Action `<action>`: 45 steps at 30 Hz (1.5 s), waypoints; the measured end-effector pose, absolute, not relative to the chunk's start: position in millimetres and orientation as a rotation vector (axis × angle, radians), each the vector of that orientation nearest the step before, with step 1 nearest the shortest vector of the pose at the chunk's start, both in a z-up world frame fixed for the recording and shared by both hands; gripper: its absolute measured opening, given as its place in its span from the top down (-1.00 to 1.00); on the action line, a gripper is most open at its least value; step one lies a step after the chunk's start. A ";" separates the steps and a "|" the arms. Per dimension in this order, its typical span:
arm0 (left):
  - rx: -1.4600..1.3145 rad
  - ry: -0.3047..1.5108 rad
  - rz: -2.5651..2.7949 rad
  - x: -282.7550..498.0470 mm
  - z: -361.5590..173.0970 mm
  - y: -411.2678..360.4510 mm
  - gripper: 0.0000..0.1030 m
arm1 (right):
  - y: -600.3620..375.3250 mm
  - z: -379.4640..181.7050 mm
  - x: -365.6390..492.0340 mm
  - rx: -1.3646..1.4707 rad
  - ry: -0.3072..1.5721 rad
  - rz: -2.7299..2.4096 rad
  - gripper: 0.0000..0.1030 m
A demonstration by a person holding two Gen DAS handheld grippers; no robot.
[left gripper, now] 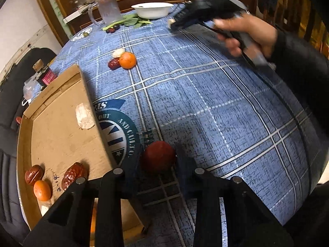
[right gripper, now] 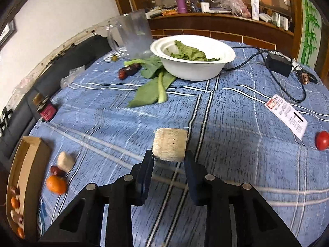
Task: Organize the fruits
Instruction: 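Grasp a red cherry tomato with the left tool while the right tool grasps a beige cube, then carry the tomato in the left tool and the beige cube in the right tool over the tray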
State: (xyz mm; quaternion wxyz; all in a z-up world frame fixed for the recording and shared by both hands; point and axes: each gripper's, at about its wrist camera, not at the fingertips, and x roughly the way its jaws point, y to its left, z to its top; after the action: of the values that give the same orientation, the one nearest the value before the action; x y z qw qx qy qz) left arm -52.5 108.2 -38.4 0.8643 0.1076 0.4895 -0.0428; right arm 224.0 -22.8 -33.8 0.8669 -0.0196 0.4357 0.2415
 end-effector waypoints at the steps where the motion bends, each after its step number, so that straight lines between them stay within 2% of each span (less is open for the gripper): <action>1: 0.218 1.022 -0.084 -52.3 -37.3 109.2 0.47 | -24.4 -30.3 215.6 -0.037 0.909 0.523 0.39; 18: 0.040 0.924 -0.016 -66.2 -5.4 136.6 0.46 | -10.0 28.4 78.2 -0.053 0.832 0.777 0.40; 45: -0.148 0.880 0.218 -80.9 11.1 190.5 0.46 | 20.4 34.0 18.4 -0.106 0.847 0.885 0.41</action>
State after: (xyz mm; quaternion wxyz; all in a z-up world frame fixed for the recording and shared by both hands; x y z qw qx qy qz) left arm -80.9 190.5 11.1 0.8963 -0.0717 0.4248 0.1051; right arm 18.4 20.4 34.0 0.8167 -0.0497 0.3975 0.4153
